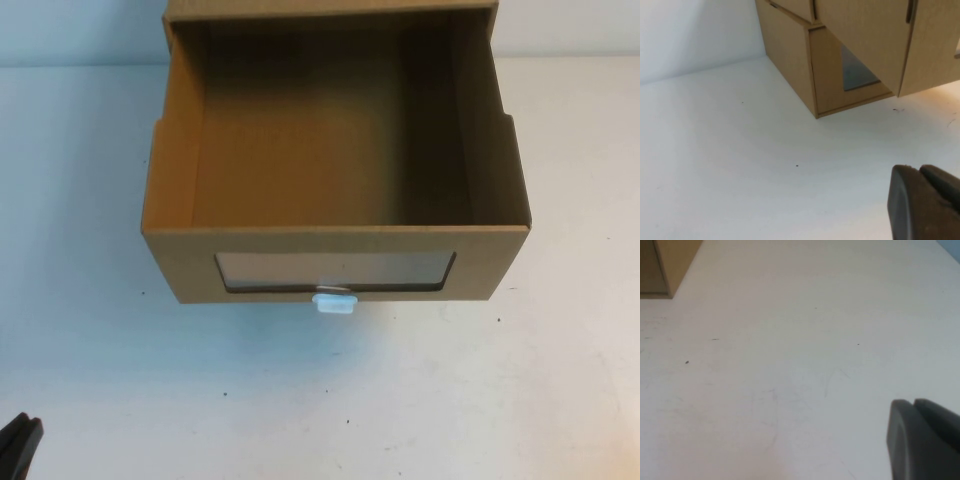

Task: Open the shoe box
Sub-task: 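Pull the top drawer of the cardboard box fully open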

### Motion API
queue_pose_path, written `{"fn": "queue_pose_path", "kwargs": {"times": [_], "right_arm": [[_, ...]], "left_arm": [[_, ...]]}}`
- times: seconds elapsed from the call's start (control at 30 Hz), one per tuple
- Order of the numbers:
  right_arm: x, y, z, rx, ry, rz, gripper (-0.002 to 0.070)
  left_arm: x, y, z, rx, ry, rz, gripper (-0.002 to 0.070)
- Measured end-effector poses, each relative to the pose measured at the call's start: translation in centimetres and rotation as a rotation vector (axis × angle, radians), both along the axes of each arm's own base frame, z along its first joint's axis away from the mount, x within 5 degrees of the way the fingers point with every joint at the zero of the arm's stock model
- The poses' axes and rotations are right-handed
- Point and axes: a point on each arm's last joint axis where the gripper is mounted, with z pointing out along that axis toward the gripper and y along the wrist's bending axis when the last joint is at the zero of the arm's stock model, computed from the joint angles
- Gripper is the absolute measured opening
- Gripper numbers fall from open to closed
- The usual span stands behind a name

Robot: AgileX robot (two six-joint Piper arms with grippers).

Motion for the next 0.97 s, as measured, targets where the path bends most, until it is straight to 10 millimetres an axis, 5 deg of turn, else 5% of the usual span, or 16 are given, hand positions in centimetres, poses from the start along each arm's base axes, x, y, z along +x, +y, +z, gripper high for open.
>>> {"fn": "queue_pose_path", "kwargs": {"times": [0.47,0.97], "right_arm": [[0.0,0.0,0.0,0.002,0.004,0.000,-0.0013],[0.0,0.0,0.0,0.002,0.004,0.000,-0.0013]], "left_arm": [[0.2,1.3,-1.2,-0.053,0.097,0.253,-0.0005],[-0.1,1.4,-2.0,-0.021,0.169,0.266,-0.0005]]}}
